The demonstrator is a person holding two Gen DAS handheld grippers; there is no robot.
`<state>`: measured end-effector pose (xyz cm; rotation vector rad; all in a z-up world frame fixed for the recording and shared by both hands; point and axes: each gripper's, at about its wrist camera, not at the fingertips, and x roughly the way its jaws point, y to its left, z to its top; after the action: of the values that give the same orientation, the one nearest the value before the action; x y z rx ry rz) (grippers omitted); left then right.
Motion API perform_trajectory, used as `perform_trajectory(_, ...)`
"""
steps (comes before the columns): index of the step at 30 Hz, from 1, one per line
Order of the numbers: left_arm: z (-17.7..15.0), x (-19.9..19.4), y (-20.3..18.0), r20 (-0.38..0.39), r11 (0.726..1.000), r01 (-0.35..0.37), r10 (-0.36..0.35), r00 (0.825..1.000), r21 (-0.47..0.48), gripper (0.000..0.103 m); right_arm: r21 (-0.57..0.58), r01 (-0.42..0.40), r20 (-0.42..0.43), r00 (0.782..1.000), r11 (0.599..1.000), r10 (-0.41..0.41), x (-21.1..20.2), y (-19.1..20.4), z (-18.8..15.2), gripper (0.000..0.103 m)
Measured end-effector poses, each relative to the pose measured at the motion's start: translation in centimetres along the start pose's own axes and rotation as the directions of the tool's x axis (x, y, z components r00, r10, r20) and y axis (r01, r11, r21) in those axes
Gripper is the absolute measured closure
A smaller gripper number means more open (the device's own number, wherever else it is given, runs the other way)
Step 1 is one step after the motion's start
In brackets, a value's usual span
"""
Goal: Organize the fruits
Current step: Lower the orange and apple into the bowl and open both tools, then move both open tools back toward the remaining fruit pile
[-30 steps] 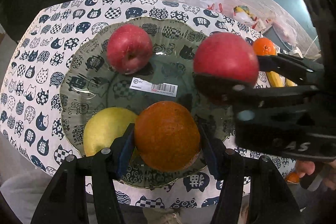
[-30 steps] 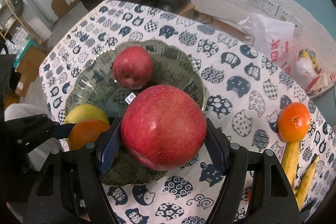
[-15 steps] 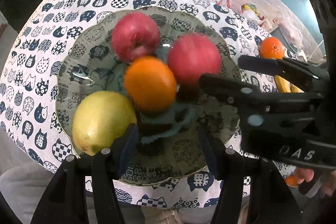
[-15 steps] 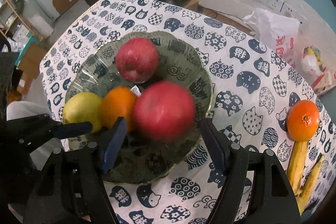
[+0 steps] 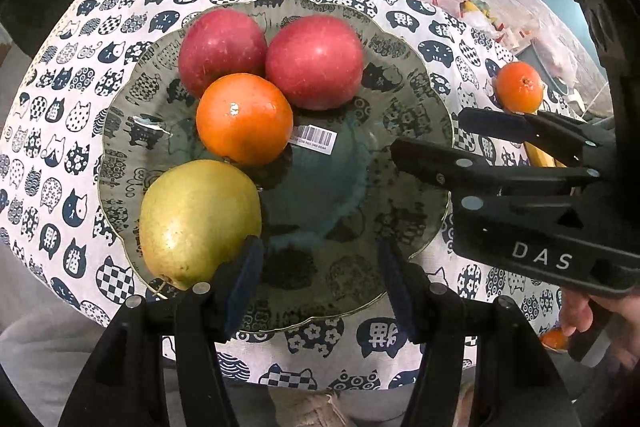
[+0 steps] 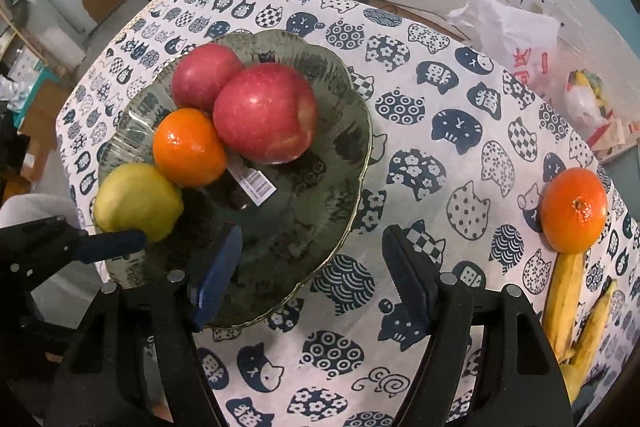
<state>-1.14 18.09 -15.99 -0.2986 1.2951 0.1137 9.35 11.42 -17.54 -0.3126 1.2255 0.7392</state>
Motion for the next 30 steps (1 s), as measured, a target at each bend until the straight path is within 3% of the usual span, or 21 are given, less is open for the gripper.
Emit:
perform_trajectory(8,0.2,-0.8,-0.7,0.026,0.999,-0.031,0.030,0.999,0.022,0.034,-0.007,0.037,0.036,0.999,0.999,-0.036,-1.8,-0.2,-0.1,0.029)
perform_trajectory(15,0.7,-1.4,-2.9,0.048,0.997,-0.041,0.038,0.998,0.061,0.027,0.032,0.076,0.071,0.994,0.997,-0.078,-4.9,-3.0,-1.3,0.028)
perform_trajectory(30,1.0,-1.6,-11.9,0.061,0.971,-0.033,0.019,0.998,0.236,0.023,0.138,0.182,0.093,0.976,0.974,-0.196,-9.9,-11.1,-6.4,0.025)
